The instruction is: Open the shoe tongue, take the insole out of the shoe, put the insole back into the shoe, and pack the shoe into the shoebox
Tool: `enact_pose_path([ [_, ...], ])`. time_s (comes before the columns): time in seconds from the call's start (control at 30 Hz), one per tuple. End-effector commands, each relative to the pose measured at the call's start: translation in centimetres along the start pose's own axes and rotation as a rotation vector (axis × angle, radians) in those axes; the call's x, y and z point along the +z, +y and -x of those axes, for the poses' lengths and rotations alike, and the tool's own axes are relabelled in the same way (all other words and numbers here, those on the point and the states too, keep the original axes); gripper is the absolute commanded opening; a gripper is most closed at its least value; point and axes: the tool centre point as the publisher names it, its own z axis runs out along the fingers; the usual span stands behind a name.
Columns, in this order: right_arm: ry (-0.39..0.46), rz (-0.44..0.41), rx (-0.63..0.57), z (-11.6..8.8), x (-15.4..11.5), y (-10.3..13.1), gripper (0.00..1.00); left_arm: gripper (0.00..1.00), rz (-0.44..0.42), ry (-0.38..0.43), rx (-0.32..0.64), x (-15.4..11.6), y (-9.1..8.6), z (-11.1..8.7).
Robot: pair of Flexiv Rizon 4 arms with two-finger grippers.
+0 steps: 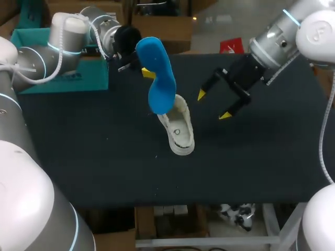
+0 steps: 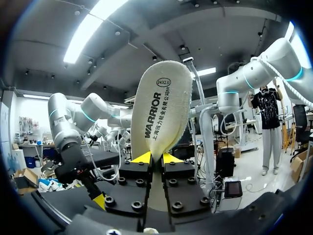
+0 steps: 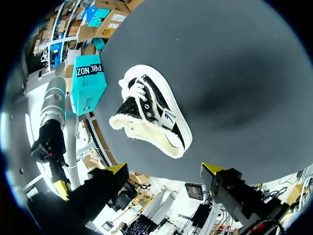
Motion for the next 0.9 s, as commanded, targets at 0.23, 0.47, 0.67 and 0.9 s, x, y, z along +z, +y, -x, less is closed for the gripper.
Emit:
enact_pose_path([
  [0.23, 0.029, -0.073, 0.142, -0.3, -0.6, -0.4, 1.0, 0.0, -0.022, 0.028, -0.004, 0.7, -0.8, 1.0],
  [0.47, 0.051, -0.101, 0.191, -0.3, -0.6, -1.1, 1.0, 0.0, 0.05, 0.06, 0.013, 1.1, 0.4, 1.0],
  [0.67, 0.101, -0.138, 0.225, -0.2, -0.3, -1.4, 1.0, 0.0, 0.153, 0.107, 0.059, 1.5, 3.2, 1.0],
  [0.9, 0.158, -0.209, 0.256, -0.1, 0.7, -0.9, 1.0, 0.0, 0.238, 0.111, 0.112, 1.2, 5.4, 0.9],
])
